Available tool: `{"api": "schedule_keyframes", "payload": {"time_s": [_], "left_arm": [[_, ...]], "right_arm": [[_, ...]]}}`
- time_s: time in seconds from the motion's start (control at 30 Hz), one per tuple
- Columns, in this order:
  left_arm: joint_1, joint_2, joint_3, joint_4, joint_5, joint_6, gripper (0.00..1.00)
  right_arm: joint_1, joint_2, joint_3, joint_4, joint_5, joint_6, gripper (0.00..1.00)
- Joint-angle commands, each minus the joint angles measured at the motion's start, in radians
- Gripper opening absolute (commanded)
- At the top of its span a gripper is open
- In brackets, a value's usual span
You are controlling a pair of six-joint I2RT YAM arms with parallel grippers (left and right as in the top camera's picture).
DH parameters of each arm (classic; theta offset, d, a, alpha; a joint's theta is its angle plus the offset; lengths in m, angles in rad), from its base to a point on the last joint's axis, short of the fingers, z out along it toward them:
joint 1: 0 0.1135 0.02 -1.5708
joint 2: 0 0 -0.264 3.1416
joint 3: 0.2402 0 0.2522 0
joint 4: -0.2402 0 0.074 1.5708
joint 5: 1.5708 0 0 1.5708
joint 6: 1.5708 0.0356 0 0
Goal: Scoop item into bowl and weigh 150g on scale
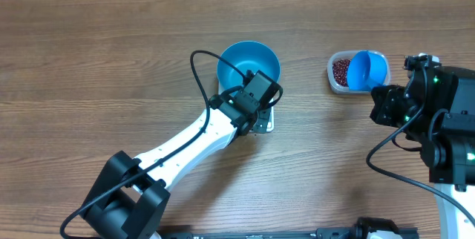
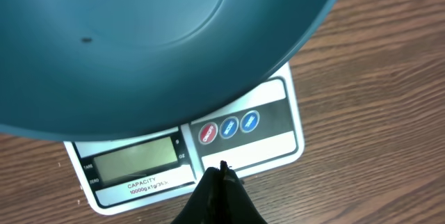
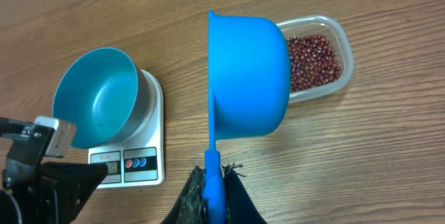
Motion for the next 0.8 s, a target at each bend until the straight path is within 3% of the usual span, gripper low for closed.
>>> {"api": "schedule_keyframes", "payload": {"time_s": [0.0,0.43,0.77], "left_arm": [[-0.002,0.008,-0.024,0.026,0.004,0.019,0.04],[-0.024,0.085,-0.045,0.077,-0.027,0.026,0.04],[-0.041,0.114,-0.045,0.111,-0.145,0.014,0.04]], "right_arm": [[-0.005,-0.003,0.029,0.011,-0.008,-0.009,0.03],[-0.005,-0.003,0.029,0.021,-0.008,-0.009,0.03],[-0.005,-0.003,0.029,0.020,-0.008,-0.009,0.03]]}}
